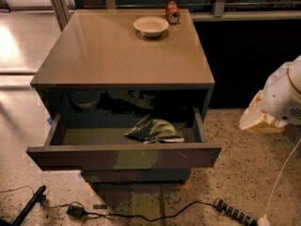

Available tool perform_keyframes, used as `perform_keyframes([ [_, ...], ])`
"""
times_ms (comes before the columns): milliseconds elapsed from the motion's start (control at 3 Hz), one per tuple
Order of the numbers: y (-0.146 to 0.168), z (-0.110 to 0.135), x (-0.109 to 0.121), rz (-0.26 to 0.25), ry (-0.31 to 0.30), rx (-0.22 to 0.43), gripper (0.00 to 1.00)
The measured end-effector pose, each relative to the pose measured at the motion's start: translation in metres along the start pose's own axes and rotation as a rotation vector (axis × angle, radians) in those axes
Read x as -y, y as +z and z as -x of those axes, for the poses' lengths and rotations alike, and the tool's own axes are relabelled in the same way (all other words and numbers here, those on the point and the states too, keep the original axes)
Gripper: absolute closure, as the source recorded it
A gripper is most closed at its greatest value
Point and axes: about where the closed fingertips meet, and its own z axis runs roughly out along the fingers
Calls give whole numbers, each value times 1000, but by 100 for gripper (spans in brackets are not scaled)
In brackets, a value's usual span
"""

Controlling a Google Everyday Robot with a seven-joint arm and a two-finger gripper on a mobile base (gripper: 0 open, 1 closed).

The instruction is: Close top drawer

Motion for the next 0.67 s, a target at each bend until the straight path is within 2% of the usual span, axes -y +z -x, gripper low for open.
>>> perform_keyframes([
  [667, 74, -23, -52, 77, 28, -20, 100],
])
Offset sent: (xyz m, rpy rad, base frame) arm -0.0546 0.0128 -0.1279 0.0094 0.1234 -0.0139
